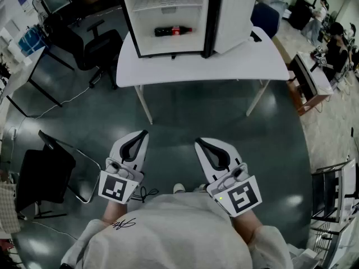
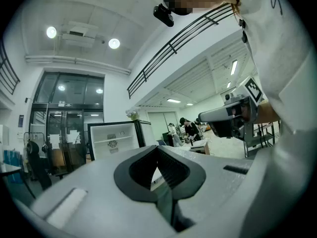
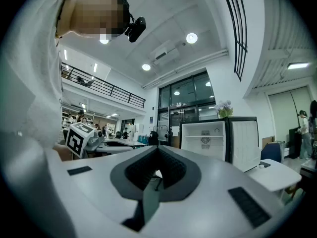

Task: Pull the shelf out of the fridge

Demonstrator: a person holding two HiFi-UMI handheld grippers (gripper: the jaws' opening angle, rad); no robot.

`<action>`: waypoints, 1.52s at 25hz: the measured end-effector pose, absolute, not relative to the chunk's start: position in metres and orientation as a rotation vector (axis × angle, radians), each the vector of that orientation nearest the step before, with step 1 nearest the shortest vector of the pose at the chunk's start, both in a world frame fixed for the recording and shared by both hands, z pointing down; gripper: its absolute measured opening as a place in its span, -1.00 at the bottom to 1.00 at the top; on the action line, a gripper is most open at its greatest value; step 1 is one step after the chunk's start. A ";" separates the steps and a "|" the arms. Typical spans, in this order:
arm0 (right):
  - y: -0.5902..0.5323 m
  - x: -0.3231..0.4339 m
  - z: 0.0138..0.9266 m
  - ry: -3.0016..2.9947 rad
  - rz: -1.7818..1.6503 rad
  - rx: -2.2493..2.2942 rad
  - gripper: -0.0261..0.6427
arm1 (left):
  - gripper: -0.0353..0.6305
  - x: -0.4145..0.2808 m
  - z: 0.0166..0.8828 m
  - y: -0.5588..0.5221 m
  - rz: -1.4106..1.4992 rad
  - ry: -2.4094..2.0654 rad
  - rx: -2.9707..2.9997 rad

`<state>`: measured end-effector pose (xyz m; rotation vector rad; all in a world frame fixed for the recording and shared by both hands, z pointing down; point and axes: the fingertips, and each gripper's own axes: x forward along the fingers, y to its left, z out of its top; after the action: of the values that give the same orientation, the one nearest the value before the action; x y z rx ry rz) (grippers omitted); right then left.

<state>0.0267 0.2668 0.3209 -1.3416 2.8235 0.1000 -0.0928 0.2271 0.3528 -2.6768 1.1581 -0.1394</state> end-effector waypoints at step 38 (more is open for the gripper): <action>0.263 0.021 0.325 2.791 0.113 -1.481 -0.88 | -0.88 -0.123 0.356 0.225 -0.125 1.148 -2.683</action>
<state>0.0214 0.2627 0.3249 -1.4809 2.7909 0.1127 -0.1228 0.2248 0.3556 -2.6835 1.1478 -0.1250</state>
